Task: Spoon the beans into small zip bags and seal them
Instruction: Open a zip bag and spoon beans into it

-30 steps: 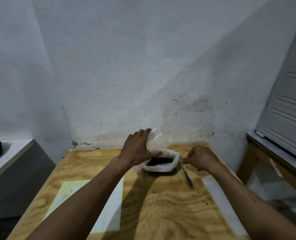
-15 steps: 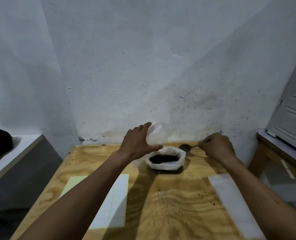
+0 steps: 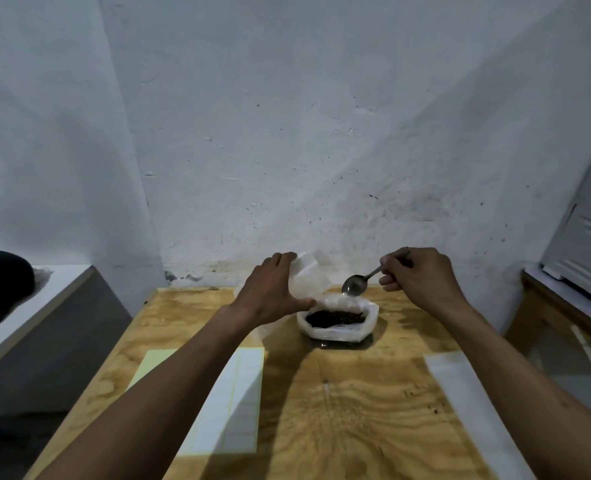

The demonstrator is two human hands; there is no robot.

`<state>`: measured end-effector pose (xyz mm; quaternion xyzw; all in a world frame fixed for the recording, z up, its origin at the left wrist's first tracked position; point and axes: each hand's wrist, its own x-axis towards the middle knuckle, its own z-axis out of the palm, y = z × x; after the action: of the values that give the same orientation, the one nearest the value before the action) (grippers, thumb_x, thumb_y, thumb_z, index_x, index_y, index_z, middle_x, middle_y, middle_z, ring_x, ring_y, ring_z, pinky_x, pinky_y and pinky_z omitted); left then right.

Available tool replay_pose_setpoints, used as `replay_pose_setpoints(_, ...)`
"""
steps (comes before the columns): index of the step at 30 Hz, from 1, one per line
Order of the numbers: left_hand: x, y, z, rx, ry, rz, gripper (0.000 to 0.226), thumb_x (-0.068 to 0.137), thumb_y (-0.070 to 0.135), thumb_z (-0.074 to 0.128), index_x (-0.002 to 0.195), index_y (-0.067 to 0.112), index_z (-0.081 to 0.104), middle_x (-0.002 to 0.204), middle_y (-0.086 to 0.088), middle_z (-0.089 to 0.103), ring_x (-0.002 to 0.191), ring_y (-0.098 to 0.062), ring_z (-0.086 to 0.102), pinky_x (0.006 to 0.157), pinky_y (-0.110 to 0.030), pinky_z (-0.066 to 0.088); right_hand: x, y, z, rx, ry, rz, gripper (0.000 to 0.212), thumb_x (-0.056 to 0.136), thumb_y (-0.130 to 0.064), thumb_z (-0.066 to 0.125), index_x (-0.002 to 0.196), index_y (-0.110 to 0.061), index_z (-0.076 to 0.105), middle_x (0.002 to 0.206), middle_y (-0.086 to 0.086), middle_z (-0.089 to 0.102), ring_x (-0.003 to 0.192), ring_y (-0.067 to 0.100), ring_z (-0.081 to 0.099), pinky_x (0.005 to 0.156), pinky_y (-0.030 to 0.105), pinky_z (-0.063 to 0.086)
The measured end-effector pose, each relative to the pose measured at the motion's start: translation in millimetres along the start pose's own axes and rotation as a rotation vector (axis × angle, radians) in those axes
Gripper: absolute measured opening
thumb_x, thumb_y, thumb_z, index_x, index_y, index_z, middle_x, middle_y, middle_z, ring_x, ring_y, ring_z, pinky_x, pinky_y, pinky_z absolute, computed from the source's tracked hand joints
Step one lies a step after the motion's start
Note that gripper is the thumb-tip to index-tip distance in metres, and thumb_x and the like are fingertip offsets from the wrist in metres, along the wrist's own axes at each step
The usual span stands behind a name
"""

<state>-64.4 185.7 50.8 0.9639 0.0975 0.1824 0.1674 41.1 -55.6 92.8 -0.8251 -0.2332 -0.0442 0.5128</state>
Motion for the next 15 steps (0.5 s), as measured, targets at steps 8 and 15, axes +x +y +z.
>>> replay_pose_setpoints(8, -6, -12, 3, 0.098, -0.095, 0.005, 0.098, 0.074, 0.057, 0.081, 0.149, 0.016, 0.035, 0.143, -0.005, 0.049, 0.122, -0.026, 0.05, 0.098, -0.035, 0.042, 1, 21, 21, -0.224, -0.031, -0.06, 0.021, 0.097, -0.012, 0.058, 0.082, -0.009, 0.072, 0.063, 0.001, 0.073, 0.053, 0.006, 0.069, 0.068, 0.029, 0.06)
replay_pose_setpoints(15, -9, -12, 12, 0.093, -0.106, 0.002, 0.1, 0.073, 0.055, 0.082, 0.151, 0.015, 0.033, 0.143, -0.005, 0.049, 0.122, -0.026, 0.051, 0.1, -0.035, 0.041, -8, 57, 48, 0.215, 0.036, 0.36, 0.02, 0.092, -0.003, 0.063, 0.078, 0.006, 0.072, 0.067, 0.018, 0.074, 0.058, 0.028, 0.074, 0.064, 0.038, 0.063)
